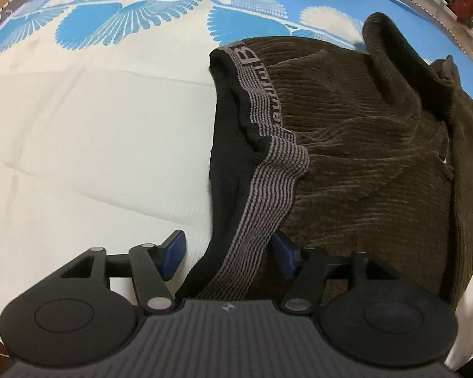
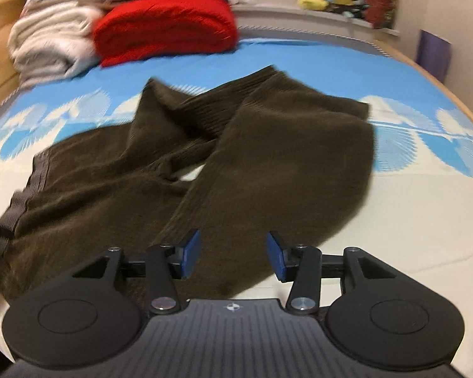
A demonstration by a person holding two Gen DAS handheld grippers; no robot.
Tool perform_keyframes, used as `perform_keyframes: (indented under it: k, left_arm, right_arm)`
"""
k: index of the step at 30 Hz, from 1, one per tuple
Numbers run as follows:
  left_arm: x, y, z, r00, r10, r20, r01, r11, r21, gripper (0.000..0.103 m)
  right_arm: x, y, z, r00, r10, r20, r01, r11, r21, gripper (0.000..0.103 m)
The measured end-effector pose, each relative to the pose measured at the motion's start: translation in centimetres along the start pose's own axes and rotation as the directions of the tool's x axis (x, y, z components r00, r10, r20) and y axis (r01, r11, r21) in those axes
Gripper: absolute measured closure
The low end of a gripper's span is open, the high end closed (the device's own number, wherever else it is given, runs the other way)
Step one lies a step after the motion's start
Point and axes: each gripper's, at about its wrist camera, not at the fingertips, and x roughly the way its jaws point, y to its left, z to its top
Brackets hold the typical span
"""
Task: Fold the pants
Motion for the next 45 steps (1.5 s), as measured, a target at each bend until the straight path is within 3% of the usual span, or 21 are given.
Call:
perform_keyframes:
  k: [2,6,8,15,16,18,19,20,25,27,29,32,35,37,39,41,45]
  left_arm:
    - [1.1,-0.4,0.5,1.0,-0.005,-0.01,0.005,1.0,0.003,0.038]
    - [1.4,-1.0,0.8,0.999,-0.035,-0.015,0.035,0.999,0.033,0.07]
    - [1.4,-1.5,0.8,1.0,-0.018,-0.013,0.019,0.998,0.066,0.073]
    - [0.8,-1.4,1.1,1.0,0.001,0.0,-0.001,1.0,0.027,0.08]
    - [0.4,-1.3,1.2,1.0,-0.001,0.014,0.001,1.0,0.013,0.081]
    - [-0.4,-1.0,1.3,0.999,-0.008,0.042,0.008,1.0,-0.011,0.084]
    - [-0.8,-1.0,1.4,0.998,-0.013,0.056,0.014,1.0,-0.014,0.084]
    - [-1.2,-0.9,1.3,0.997,-0.016,0.069,0.017,1.0,-0.013,0.086]
    - [-3.6,-0.8,0.8,0.989,-0.031,0.148,0.032,0.999,-0.007,0.09]
    - [-3.8,-0.9,0.4,0.988,-0.036,0.148,0.035,0.999,0.013,0.091]
    - [-2.8,-1.3,-0.2,0.995,-0.039,0.09,0.033,0.997,0.068,0.091]
    - [-1.3,-1.9,-1.1,1.0,-0.007,0.023,0.004,0.992,0.123,0.09]
    - [-1.4,-1.8,-0.8,1.0,-0.006,0.025,0.004,0.995,0.097,0.084]
    - [-1.3,-1.4,-0.5,1.0,0.001,0.021,-0.002,0.998,0.063,0.074]
    - [-1.0,-0.9,-0.2,1.0,0.02,0.012,-0.02,0.999,0.034,0.054]
    - [-0.9,-0.8,0.0,1.0,0.028,0.006,-0.028,0.999,0.033,0.053]
    - [-0.5,-1.0,0.5,1.0,0.023,0.009,-0.023,0.998,0.064,0.053]
  right_arm:
    - [1.2,1.5,0.1,1.0,0.01,-0.03,-0.01,1.0,-0.015,0.046]
    - [3.6,4.8,-0.1,0.995,0.029,-0.091,-0.032,0.999,-0.039,0.044]
    - [4.7,6.1,-0.3,0.993,0.028,-0.114,-0.035,0.998,-0.059,0.042]
    - [7.8,8.8,-1.1,0.987,-0.066,-0.146,0.046,0.99,-0.135,0.045]
    - [7.9,9.0,-1.4,0.985,-0.097,-0.142,0.074,0.985,-0.157,0.049]
    - [7.6,8.9,-1.7,0.983,-0.132,-0.125,0.108,0.977,-0.183,0.071]
    - [7.0,8.6,-1.6,0.986,-0.128,-0.106,0.108,0.978,-0.178,0.087]
    - [6.3,8.3,-1.4,0.99,-0.12,-0.079,0.105,0.98,-0.17,0.095]
    - [1.7,5.5,-1.2,0.998,-0.067,0.007,0.067,0.983,-0.173,0.097]
    - [0.5,4.3,-2.0,0.999,-0.039,-0.019,0.034,0.977,-0.213,0.097]
    - [0.4,3.5,-3.6,0.996,-0.009,-0.092,-0.018,0.957,-0.289,0.097]
    - [0.3,2.9,-6.3,0.988,-0.03,-0.151,-0.034,0.912,-0.408,0.097]
    - [-0.2,1.7,-6.3,0.987,0.014,-0.162,-0.072,0.931,-0.358,0.093]
    - [-1.0,0.6,-5.2,0.986,0.063,-0.153,-0.105,0.952,-0.287,0.091]
    - [-1.9,-0.5,-3.7,0.986,0.107,-0.127,-0.136,0.959,-0.248,0.08]
    - [-2.8,-1.5,-1.9,0.99,0.12,-0.072,-0.134,0.96,-0.244,0.066]
    - [-2.0,-3.2,1.3,0.996,0.089,0.002,-0.085,0.952,-0.295,0.059]
